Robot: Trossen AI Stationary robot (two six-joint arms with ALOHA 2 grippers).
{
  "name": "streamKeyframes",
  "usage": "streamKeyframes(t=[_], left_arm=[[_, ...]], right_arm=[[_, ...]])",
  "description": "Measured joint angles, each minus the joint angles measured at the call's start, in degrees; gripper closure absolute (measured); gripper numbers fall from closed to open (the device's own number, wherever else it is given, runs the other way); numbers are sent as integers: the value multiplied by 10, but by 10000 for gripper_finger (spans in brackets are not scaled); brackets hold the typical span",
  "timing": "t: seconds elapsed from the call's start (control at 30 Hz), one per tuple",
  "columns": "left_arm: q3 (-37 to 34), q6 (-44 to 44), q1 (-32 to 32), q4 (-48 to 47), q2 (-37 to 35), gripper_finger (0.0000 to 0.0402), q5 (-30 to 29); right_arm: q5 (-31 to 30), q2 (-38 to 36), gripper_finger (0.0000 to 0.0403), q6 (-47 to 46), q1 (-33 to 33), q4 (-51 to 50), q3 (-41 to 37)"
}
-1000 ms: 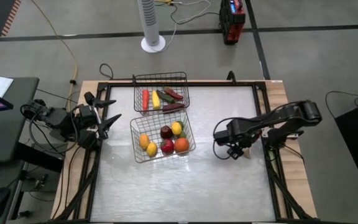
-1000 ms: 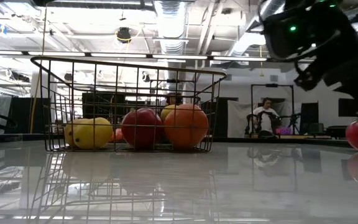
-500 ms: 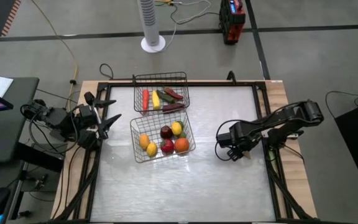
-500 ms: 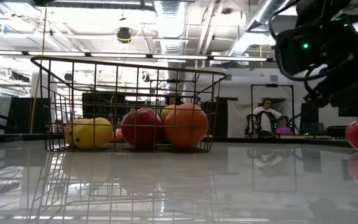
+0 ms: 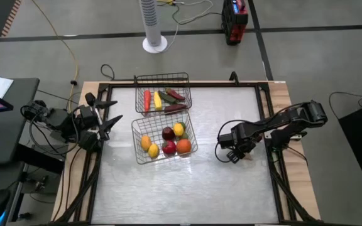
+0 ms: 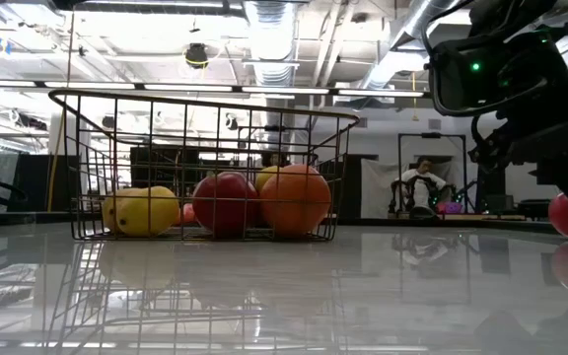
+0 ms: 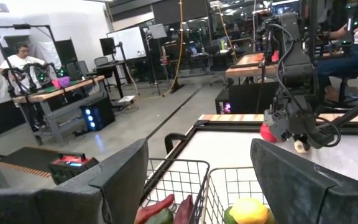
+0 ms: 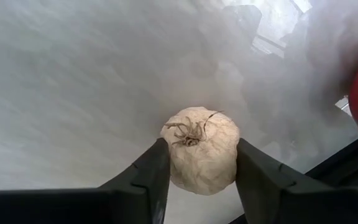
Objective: Sort produce into baskets
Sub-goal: Put the white garlic into the black wire basket
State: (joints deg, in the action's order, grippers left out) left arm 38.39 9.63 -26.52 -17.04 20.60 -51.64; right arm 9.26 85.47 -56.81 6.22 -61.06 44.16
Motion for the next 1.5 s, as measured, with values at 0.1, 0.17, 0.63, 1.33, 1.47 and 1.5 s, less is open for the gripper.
streamKeyframes(t=[0.1,0.17,0.63,1.33,1.47,1.5], left_arm=[[0,0,0,1,0,129,0],[0,0,0,2,0,129,0],[0,3,0,13,0,129,0],[0,28,0,40,0,129,0],[0,33,0,39,0,129,0],[0,33,0,37,0,129,-1]], right_arm=[[5,-2,231,4,0,-1,0],[20,-3,230,11,-4,-5,8],[-36,-4,216,138,-26,41,285],[-175,96,213,535,-169,593,371],[-186,148,207,553,-202,624,370],[-181,159,201,554,-211,624,370]])
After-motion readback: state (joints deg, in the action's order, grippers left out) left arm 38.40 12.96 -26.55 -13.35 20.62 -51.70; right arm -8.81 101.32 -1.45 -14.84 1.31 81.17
